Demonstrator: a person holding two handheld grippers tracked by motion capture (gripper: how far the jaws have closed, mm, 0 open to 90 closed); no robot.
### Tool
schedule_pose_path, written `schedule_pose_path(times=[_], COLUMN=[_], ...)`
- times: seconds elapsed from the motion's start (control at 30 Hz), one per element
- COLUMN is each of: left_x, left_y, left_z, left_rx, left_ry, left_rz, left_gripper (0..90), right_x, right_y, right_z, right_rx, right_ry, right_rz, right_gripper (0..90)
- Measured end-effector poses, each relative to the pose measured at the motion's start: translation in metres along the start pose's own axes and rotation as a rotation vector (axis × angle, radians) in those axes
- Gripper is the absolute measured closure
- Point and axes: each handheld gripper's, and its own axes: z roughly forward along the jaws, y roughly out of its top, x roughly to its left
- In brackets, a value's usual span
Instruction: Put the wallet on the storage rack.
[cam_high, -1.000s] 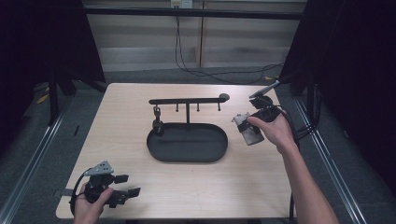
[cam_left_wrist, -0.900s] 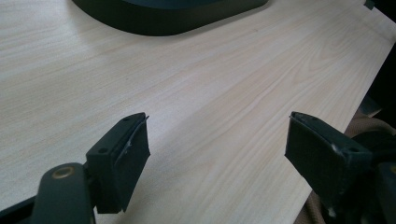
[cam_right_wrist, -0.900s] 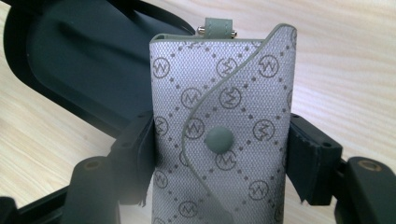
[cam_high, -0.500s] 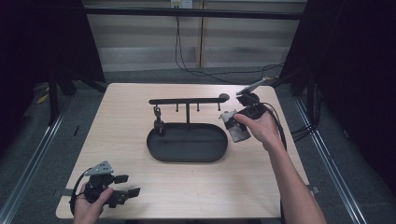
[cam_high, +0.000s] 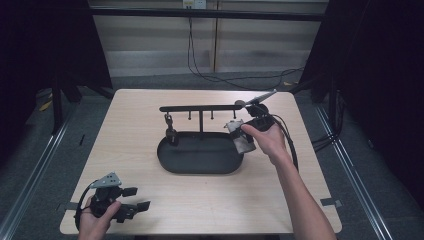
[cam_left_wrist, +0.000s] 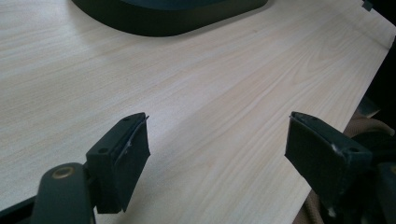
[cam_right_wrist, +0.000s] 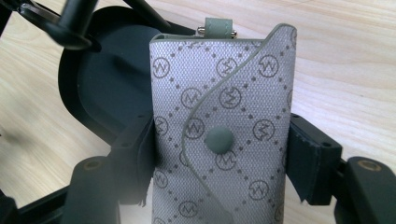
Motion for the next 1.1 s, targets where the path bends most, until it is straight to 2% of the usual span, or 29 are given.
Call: schedule_pose_path(times=[0.13, 0.47, 0.67, 0.93, 1.0, 1.1], left_x=[0.0, -0.001, -0.001, -0.001, -0.001, -0.001], left_y=[0.0, 0.0, 0.0, 0.0, 0.0, 0.0], left_z=[0.0, 0.002, 0.002, 0.002, 0.002, 0.003], left_rx=[-0.001, 0.01, 0.014, 0.017, 0.019, 0.027], left_ry=[0.001, -0.001, -0.002, -0.004, -0.005, -0.007], left_rz=[0.0, 0.0, -0.001, -0.002, -0.003, 0.005], left_gripper=[21.4, 21.3, 21.3, 21.3, 21.3, 21.2], right_x=[-0.001, -0.006, -0.008, -0.01, -0.01, -0.01], right_y=[-0.002, -0.008, -0.012, -0.016, -0.017, -0.019], right_z=[0.006, 0.027, 0.036, 0.049, 0.053, 0.061], right_rx=[-0.032, -0.051, -0.066, -0.076, -0.072, -0.064], right_ry=[0.018, 0.045, 0.052, 0.057, 0.038, 0.04], right_rz=[0.012, 0.054, 0.058, 0.083, 0.087, 0.088], right_gripper=[33.3, 33.3, 33.2, 33.2, 33.2, 33.2])
